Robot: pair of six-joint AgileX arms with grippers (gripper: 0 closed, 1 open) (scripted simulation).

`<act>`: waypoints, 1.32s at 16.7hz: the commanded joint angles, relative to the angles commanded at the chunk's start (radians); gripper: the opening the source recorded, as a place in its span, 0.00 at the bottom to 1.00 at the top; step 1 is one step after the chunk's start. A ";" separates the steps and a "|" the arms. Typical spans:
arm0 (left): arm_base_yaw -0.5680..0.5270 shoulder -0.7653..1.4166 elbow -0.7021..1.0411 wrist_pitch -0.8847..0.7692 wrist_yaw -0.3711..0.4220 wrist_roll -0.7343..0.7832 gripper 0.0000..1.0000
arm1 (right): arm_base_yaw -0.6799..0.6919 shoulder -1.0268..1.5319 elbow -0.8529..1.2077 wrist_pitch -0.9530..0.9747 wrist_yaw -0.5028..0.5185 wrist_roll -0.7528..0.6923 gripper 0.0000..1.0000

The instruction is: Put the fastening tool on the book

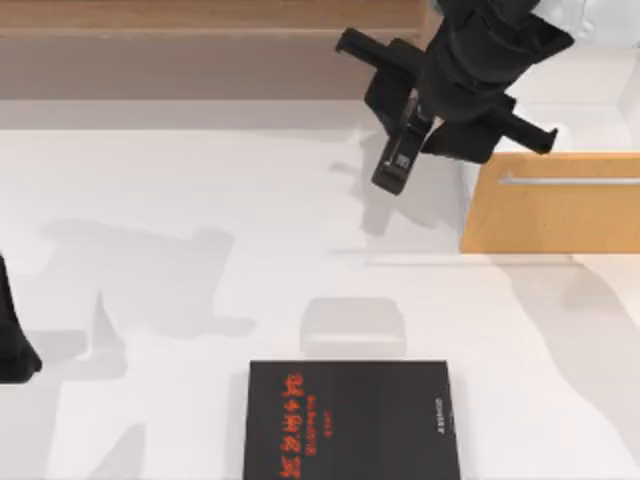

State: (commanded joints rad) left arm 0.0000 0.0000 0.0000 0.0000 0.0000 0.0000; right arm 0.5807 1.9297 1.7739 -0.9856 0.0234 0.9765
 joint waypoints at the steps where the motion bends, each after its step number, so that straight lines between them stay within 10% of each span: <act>1: 0.000 0.000 0.000 0.000 0.000 0.000 1.00 | 0.043 -0.002 -0.030 0.001 0.004 0.007 0.00; 11: 0.000 0.000 0.000 0.000 0.000 0.000 1.00 | 0.379 0.002 -0.304 -0.030 0.054 0.019 0.00; 22: 0.000 0.000 0.000 0.000 0.000 0.000 1.00 | 0.400 0.014 -0.353 -0.002 0.058 0.019 0.00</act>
State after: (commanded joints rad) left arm 0.0000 0.0000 0.0000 0.0000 0.0000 0.0000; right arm 0.9810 1.9438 1.4208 -0.9873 0.0818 0.9957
